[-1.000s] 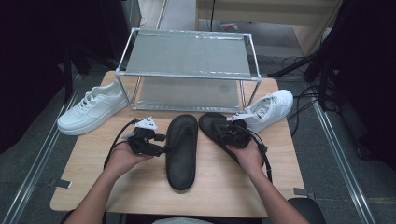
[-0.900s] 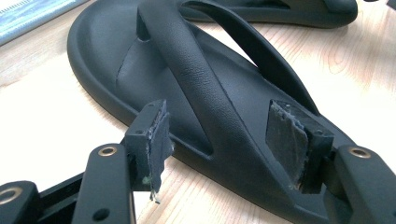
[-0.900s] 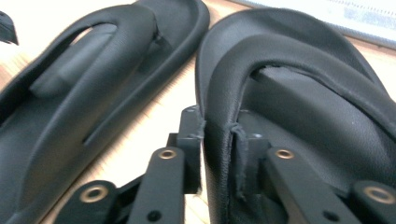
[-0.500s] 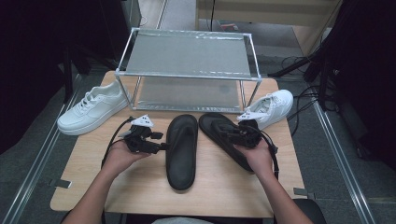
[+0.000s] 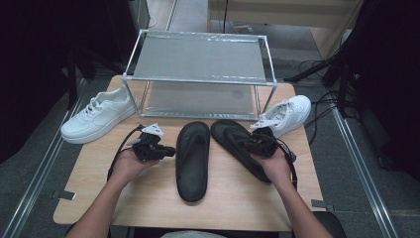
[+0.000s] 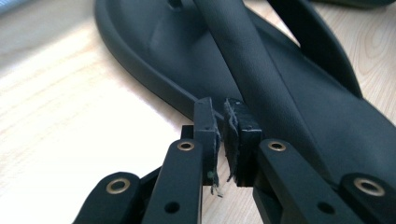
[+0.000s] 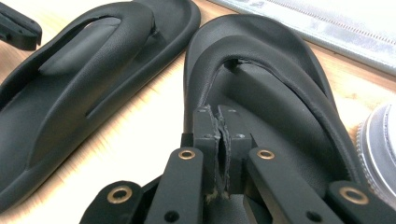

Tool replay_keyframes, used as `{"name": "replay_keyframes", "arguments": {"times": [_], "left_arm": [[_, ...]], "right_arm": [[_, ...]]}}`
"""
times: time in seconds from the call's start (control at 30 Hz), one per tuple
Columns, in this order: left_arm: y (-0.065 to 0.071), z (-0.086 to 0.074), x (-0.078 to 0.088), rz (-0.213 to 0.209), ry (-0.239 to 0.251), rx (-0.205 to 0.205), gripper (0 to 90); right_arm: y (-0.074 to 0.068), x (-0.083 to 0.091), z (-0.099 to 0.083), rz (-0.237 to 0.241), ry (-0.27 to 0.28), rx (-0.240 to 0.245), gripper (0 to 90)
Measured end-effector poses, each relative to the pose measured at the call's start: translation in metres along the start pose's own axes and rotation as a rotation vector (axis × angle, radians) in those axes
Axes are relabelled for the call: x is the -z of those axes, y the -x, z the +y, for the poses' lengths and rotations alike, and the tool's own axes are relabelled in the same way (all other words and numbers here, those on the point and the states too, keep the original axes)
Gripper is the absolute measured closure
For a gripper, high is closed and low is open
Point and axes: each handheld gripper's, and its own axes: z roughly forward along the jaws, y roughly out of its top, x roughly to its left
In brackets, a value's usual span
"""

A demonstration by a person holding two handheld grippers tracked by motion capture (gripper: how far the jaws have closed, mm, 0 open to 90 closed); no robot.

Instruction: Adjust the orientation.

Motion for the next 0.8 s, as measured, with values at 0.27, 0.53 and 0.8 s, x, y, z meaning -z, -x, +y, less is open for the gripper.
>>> {"name": "replay_keyframes", "arguments": {"times": [0.27, 0.53, 0.8], "left_arm": [[0.006, 0.002, -0.009, -0.009, -0.026, -0.022, 84.0], [0.006, 0.001, -0.009, -0.011, -0.025, -0.014, 84.9], [0.009, 0.002, -0.011, -0.027, -0.029, -0.015, 84.5]], "right_arm": [[0.000, -0.001, 0.000, 0.003, 0.003, 0.002, 87.8], [-0.007, -0.006, 0.001, 0.020, 0.002, 0.017, 87.6], [-0.010, -0.010, 0.000, 0.039, 0.002, 0.023, 86.5]]}}
